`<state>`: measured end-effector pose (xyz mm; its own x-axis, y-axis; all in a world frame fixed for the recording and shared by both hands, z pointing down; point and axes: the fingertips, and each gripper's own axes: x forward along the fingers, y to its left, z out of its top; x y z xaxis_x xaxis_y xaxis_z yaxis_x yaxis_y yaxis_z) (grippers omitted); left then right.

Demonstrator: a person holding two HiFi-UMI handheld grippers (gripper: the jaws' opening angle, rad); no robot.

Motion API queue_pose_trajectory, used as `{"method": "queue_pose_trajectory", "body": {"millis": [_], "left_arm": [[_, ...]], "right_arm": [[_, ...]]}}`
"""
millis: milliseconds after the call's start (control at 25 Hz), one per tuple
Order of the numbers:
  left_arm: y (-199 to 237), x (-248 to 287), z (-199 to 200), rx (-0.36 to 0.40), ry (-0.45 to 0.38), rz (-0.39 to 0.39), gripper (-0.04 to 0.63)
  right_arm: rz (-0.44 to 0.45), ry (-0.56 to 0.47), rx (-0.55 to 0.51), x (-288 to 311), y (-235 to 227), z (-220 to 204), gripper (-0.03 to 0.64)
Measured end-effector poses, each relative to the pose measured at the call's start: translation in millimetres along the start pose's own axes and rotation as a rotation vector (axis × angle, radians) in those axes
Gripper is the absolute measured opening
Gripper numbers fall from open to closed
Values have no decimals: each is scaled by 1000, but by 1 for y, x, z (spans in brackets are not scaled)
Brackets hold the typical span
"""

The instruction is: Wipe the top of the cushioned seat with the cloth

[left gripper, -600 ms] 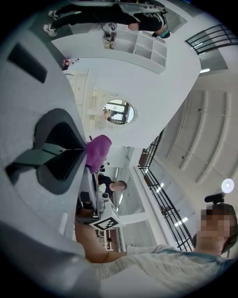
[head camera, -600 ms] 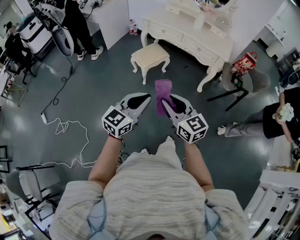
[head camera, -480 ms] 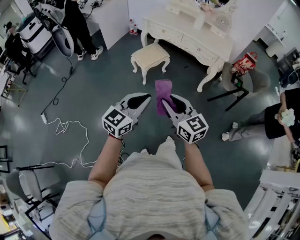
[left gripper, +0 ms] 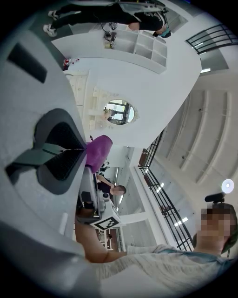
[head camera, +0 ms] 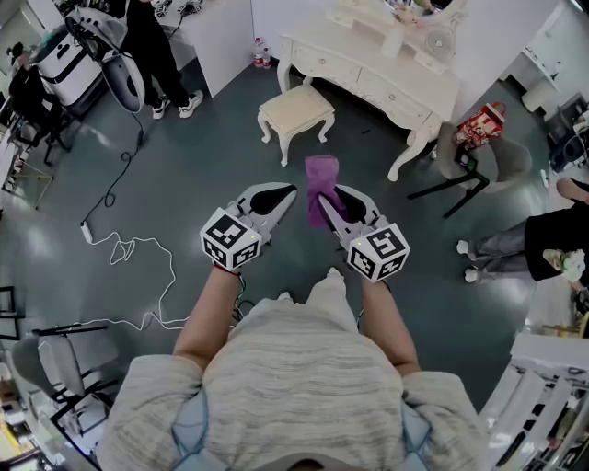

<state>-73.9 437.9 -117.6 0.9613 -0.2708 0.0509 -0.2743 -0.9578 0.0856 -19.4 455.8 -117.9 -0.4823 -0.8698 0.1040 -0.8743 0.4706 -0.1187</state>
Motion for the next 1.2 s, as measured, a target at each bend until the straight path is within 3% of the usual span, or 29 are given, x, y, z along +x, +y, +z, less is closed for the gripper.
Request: {"method": "queue_pose_trajectory", "body": {"millis": [720, 1200], "left_arm": [[19, 0, -4, 5, 16, 2, 14], [71, 59, -14, -24, 39, 6, 14]], "right_arm": [[25, -5, 1, 24, -2, 2, 97], [48, -1, 13, 75, -72, 1, 98]]}}
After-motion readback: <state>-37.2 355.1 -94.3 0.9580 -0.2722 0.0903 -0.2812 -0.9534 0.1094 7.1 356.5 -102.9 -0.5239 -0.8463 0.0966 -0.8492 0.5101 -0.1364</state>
